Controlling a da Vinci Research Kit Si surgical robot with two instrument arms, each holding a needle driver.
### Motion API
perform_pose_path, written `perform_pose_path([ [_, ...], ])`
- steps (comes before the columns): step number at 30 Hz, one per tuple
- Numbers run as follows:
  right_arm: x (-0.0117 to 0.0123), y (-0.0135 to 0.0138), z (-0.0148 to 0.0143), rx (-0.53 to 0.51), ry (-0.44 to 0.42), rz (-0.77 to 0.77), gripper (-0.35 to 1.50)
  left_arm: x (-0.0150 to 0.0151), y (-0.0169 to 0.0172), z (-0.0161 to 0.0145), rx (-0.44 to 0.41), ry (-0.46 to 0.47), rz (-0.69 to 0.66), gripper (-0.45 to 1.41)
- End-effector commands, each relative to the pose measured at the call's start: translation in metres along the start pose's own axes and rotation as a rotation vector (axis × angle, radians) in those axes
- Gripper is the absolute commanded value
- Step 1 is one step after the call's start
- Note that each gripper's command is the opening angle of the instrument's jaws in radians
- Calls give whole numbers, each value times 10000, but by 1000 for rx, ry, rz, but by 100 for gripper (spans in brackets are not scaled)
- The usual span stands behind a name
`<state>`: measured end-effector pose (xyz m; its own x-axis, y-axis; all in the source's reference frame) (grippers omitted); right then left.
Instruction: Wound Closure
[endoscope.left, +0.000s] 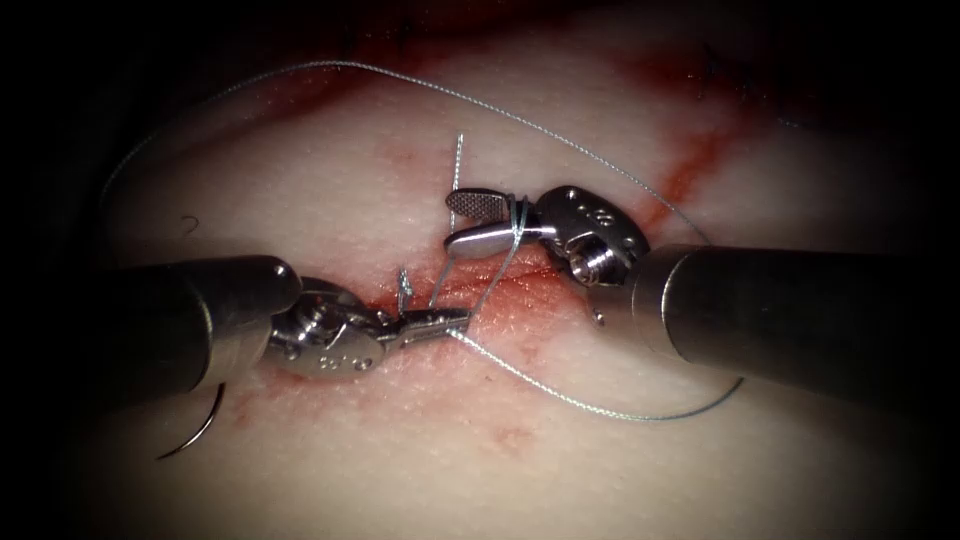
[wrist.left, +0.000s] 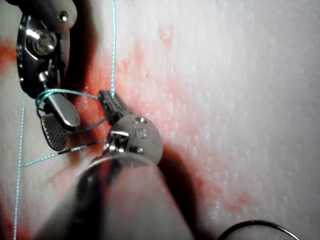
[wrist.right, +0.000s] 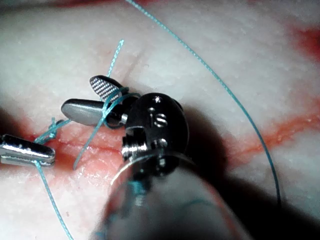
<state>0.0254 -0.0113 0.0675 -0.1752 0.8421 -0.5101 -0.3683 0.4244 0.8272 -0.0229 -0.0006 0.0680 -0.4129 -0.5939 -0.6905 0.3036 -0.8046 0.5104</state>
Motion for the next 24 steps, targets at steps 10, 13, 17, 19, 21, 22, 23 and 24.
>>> perform_pose_path([
  [10,-2,3,9,-185,-75,142,93,-20,0,14,14,-5,-35,-45],
  [13,-3,4,10,-223,-91,159,93,-20,-2,15,15,-6,-36,-45],
  [17,-4,8,17,-244,-76,194,93,-19,-2,17,16,-9,-37,-45],
  [19,-3,11,25,-260,-73,212,93,-20,-3,19,16,-9,-37,-45],
  [21,-2,12,28,-264,-70,219,93,-20,-3,20,16,-10,-37,-45],
  [22,0,13,31,-269,-65,225,93,-21,-3,20,16,-10,-36,-45],
  [23,0,13,32,-271,-64,226,93,-22,-3,20,16,-9,-36,-45],
  [24,1,14,36,-276,-61,227,93,-23,-3,21,16,-9,-35,-45],
])
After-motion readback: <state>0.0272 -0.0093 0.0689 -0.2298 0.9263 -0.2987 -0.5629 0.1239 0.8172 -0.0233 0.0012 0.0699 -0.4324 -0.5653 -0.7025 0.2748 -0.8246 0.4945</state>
